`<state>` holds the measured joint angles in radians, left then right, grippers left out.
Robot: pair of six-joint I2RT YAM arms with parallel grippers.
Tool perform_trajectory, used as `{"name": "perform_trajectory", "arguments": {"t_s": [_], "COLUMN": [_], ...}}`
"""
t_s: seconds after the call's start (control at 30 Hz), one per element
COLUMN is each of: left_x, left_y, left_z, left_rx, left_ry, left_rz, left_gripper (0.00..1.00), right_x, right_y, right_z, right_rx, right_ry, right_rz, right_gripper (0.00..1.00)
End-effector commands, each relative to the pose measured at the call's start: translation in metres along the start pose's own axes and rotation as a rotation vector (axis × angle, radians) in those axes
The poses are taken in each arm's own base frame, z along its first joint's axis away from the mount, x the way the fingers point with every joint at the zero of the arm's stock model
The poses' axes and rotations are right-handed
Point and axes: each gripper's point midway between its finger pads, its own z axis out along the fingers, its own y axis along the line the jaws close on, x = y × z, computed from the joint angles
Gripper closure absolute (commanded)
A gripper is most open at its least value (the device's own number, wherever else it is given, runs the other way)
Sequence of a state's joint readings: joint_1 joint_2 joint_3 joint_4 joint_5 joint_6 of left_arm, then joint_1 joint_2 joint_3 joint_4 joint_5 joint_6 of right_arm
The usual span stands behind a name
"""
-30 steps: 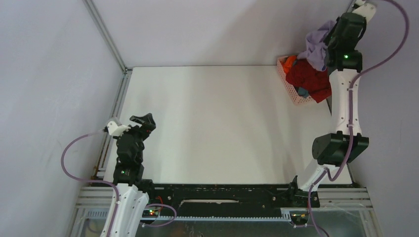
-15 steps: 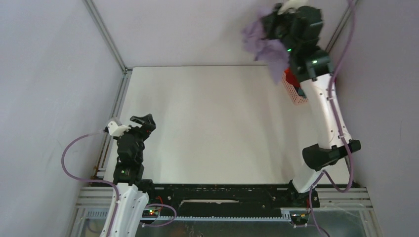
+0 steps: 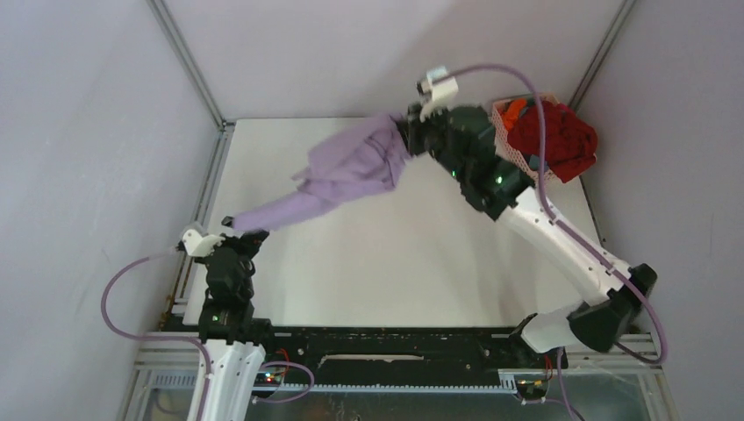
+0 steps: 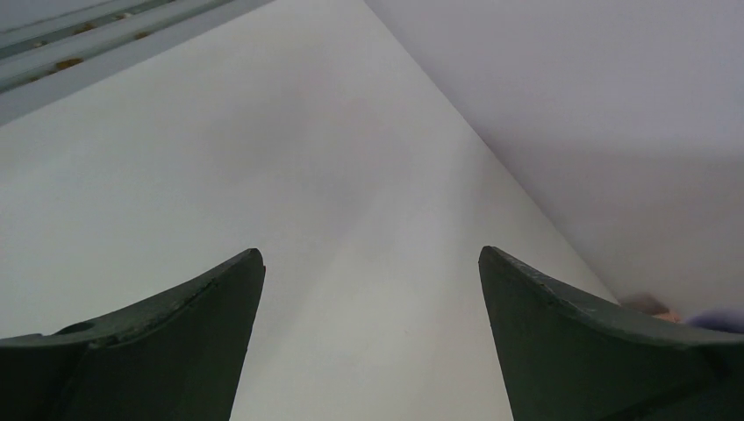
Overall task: Fold and stack the t-shirts
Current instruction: Place the T-shirt at the center of the board, then flatten out the T-shirt at the center of the board.
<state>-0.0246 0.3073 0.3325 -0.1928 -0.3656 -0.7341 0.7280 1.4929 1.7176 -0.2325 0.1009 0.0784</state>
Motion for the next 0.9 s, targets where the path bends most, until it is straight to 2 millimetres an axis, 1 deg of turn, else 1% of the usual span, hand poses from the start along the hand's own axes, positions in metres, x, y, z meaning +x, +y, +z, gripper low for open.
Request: {"name": "perform_trajectory", "arguments": {"t_s": [0.0,0.03,0.07,0.1,0.13,0.17,0.2,0.23,0.27,0.3,0.33,0.37,0.5,0.53,0.6,0.63,0.7,0.77,0.8,0.87], "left_x": [-0.018,-0.02,-0.02,-0.019,-0.018,-0.016,-0.014,-0.01,-0.003,0.004,0.014,0.026,0.079,0.092,0.118,0.132,0.151,0.164,0.171,0.181], "left_y": [0.018,0.021,0.024,0.027,0.028,0.029,0.027,0.024,0.019,0.015,0.012,0.01,0.009,0.012,0.025,0.034,0.05,0.062,0.065,0.064], "left_z": [-0.014,-0.016,-0.019,-0.02,-0.021,-0.022,-0.022,-0.021,-0.02,-0.018,-0.016,-0.014,-0.01,-0.012,-0.017,-0.022,-0.035,-0.046,-0.05,-0.053], "left_rx": [-0.088,-0.1,-0.111,-0.118,-0.117,-0.115,-0.104,-0.09,-0.065,-0.047,-0.032,-0.026,-0.031,-0.04,-0.083,-0.115,-0.169,-0.21,-0.211,-0.186], "left_ry": [-0.081,-0.091,-0.098,-0.102,-0.104,-0.099,-0.087,-0.071,-0.033,0.001,0.05,0.103,0.36,0.424,0.536,0.596,0.673,0.714,0.736,0.768], "left_rz": [-0.075,-0.092,-0.11,-0.123,-0.138,-0.148,-0.152,-0.152,-0.148,-0.143,-0.136,-0.131,-0.087,-0.067,-0.034,-0.004,0.073,0.147,0.17,0.181], "left_gripper": [0.02,0.02,0.02,0.02,0.02,0.02,0.02,0.02,0.02,0.02,0.02,0.02,0.02,0.02,0.02,0.02,0.02,0.02,0.02,0.02], "right_x": [0.091,0.132,0.162,0.194,0.221,0.24,0.255,0.264,0.271,0.279,0.282,0.285,0.292,0.297,0.307,0.314,0.333,0.347,0.351,0.354], "right_y": [-0.061,-0.079,-0.099,-0.119,-0.132,-0.142,-0.149,-0.155,-0.159,-0.161,-0.158,-0.151,-0.109,-0.095,-0.075,-0.074,-0.077,-0.088,-0.094,-0.104], "right_z": [-0.029,-0.04,-0.053,-0.068,-0.084,-0.099,-0.11,-0.12,-0.128,-0.135,-0.138,-0.137,-0.125,-0.123,-0.124,-0.128,-0.139,-0.153,-0.158,-0.165], "right_rx": [0.253,0.336,0.426,0.521,0.599,0.654,0.688,0.72,0.752,0.772,0.757,0.715,0.485,0.424,0.355,0.379,0.466,0.57,0.616,0.678], "right_ry": [0.04,0.101,0.137,0.177,0.214,0.251,0.277,0.292,0.304,0.322,0.335,0.341,0.376,0.4,0.449,0.472,0.525,0.557,0.547,0.52], "right_rz": [0.111,0.148,0.193,0.236,0.297,0.322,0.328,0.316,0.298,0.284,0.273,0.258,0.194,0.179,0.165,0.18,0.26,0.291,0.309,0.328], "right_gripper": [0.77,0.73,0.67,0.56,0.38,0.16,0.02,0.01,0.0,0.0,0.0,0.01,0.03,0.03,0.03,0.03,0.03,0.03,0.03,0.03]}}
